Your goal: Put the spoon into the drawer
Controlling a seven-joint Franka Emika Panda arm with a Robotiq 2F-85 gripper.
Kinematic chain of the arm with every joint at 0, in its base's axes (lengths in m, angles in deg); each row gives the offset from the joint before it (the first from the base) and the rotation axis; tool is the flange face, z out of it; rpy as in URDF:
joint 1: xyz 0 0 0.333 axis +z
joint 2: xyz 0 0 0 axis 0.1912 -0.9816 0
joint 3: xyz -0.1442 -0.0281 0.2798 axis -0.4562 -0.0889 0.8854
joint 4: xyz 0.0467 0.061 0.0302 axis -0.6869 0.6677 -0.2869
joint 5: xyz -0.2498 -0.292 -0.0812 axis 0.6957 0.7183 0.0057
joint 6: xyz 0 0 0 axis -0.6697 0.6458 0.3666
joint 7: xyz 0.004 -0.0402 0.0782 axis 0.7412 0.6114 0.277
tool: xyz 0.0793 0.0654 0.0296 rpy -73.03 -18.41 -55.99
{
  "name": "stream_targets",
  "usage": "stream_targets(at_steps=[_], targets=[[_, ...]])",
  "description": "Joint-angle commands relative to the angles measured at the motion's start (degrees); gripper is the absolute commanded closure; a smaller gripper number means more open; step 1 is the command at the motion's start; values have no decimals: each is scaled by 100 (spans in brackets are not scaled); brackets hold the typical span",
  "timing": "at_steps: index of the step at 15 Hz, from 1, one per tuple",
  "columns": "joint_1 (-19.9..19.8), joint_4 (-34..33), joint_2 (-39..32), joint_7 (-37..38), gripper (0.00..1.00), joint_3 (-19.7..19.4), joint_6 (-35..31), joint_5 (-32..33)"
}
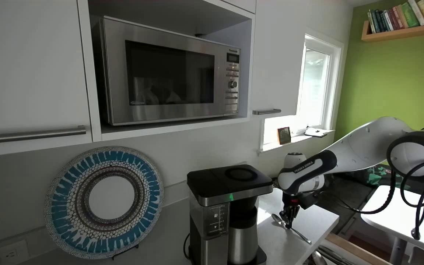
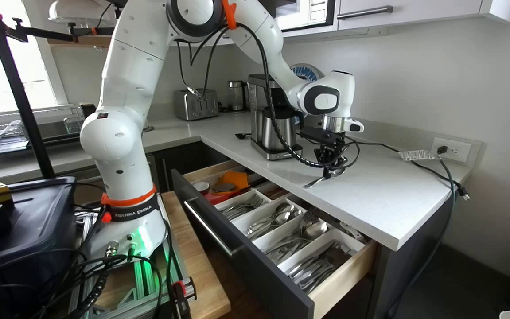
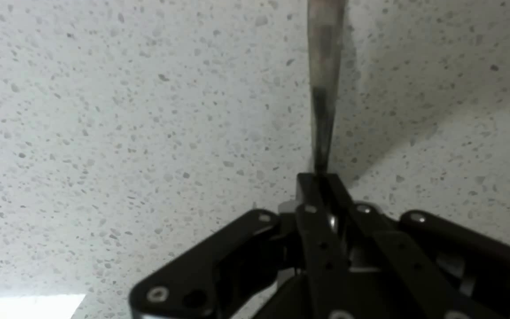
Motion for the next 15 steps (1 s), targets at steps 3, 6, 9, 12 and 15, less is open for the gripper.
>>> stream_targets(at_steps=[3, 6, 9, 12, 15], targets=[[-221, -72, 105, -264, 98, 109, 434, -251], [-292, 121, 436, -303, 98, 78, 632, -384], [-321, 295, 729, -453, 98, 64, 744, -468], [-229, 583, 1033, -548, 98, 25, 658, -304], [-189, 372, 890, -523, 92, -8, 687, -226]])
